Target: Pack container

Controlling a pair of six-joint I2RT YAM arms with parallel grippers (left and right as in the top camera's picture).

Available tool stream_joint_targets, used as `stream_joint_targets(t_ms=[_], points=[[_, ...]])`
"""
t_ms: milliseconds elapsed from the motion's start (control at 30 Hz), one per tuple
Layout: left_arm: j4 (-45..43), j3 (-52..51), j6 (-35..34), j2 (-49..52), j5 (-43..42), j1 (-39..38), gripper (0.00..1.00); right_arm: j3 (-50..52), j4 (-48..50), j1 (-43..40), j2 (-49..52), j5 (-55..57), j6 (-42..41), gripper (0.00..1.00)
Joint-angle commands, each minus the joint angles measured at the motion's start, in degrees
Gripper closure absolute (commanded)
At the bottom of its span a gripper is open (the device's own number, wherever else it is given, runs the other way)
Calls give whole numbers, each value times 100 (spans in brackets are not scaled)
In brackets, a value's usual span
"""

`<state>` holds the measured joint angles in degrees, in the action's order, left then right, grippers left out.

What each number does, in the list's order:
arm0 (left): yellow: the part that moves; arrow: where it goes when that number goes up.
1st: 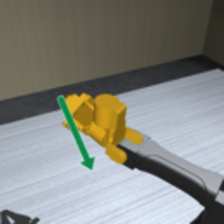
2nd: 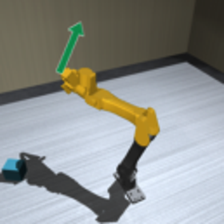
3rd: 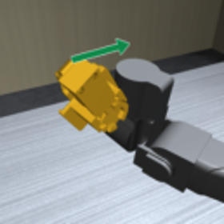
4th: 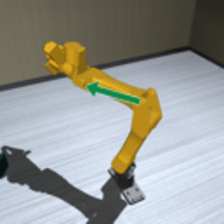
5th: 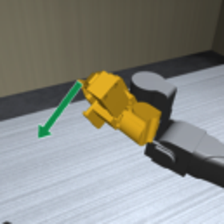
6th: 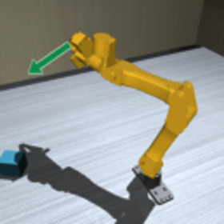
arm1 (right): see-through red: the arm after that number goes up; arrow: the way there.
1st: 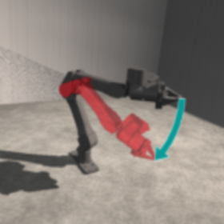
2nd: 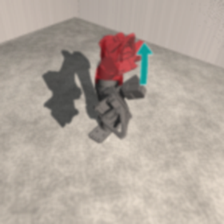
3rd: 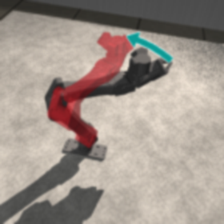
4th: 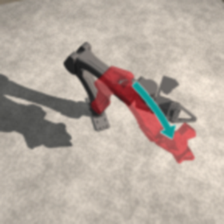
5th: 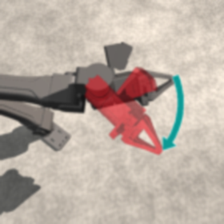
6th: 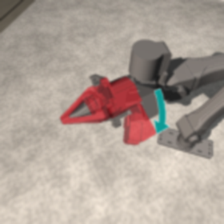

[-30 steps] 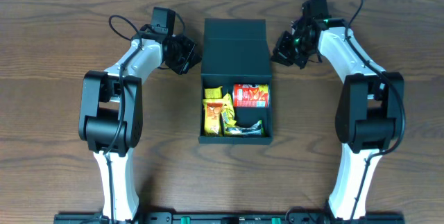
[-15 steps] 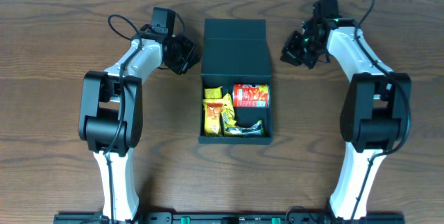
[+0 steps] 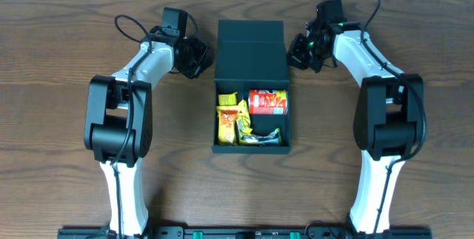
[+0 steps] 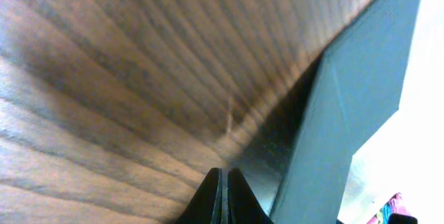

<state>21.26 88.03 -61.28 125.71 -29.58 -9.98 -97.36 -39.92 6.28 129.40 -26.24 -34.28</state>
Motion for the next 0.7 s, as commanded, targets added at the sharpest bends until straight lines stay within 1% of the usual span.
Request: stream_joint_targets(t_ms=[0,200,433,667], points=[[-96,59,13,57,15,-46,94,-11,31,17,52,-249,-173,99],[-133,59,-52,57,-9,-94,94,-11,66,17,52,-396,-258,99],[-498,59,-205,57,-323,-96,94,-11,345,17,52,-848,-472,99],[-745,59,-293,57,-651,-92,94,-11,431,9,52,-942,-492,99]])
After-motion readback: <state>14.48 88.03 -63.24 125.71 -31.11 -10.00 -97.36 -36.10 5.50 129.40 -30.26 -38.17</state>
